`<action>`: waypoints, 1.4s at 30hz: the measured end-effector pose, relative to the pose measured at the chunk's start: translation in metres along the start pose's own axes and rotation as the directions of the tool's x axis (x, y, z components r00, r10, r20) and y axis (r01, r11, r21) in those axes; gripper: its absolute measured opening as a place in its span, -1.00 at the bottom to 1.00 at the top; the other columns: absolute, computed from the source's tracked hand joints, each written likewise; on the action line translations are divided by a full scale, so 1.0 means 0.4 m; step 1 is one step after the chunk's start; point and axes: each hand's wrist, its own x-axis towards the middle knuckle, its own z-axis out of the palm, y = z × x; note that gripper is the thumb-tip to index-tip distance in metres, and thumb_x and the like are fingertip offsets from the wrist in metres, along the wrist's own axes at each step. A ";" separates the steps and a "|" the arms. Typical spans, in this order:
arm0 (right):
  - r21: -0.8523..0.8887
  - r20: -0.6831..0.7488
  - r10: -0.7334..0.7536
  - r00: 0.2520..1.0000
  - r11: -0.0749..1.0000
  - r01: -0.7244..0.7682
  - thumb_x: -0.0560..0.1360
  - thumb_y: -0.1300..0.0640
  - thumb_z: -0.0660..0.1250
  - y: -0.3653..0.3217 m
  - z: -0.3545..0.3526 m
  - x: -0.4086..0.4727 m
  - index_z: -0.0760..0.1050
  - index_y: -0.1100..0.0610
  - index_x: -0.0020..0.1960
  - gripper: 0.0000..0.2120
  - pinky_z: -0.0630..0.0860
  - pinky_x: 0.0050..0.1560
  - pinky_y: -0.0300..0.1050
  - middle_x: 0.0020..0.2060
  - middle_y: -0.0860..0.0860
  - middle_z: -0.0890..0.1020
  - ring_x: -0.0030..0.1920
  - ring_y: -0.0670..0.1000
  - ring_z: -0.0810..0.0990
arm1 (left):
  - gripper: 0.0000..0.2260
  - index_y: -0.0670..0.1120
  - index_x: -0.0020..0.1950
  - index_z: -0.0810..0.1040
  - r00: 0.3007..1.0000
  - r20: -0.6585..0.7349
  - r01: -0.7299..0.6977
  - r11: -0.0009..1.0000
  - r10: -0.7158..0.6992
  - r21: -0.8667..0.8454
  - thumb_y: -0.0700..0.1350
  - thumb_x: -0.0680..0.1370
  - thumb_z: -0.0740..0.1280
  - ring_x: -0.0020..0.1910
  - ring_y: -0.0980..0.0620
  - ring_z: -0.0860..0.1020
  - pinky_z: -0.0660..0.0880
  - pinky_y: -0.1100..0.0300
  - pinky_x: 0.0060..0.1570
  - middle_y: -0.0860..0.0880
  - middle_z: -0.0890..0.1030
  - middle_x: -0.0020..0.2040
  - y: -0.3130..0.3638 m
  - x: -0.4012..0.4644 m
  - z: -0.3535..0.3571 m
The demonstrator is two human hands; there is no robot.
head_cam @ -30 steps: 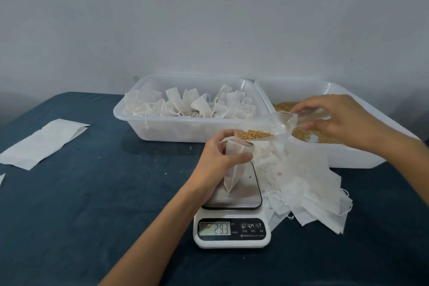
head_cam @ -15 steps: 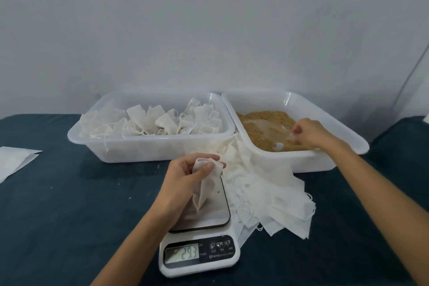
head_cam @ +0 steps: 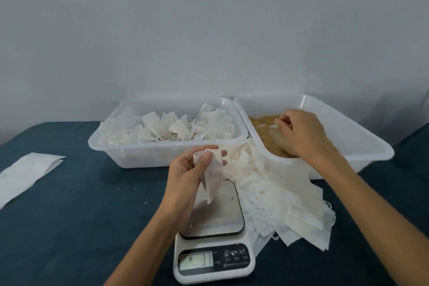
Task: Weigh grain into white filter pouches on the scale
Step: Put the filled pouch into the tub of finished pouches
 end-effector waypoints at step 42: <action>0.809 0.061 0.103 0.993 0.577 -0.110 0.62 0.06 0.34 -0.099 0.067 -0.075 0.57 0.15 -0.32 -0.65 0.38 -0.36 -0.32 -0.50 0.00 0.57 -0.48 -0.13 0.45 | -0.93 -0.10 -0.07 0.71 0.960 0.278 -0.267 0.197 -0.029 0.943 -0.15 0.59 0.46 -0.25 0.14 0.52 0.50 0.14 -0.13 0.05 0.65 -0.16 -0.016 0.128 -0.077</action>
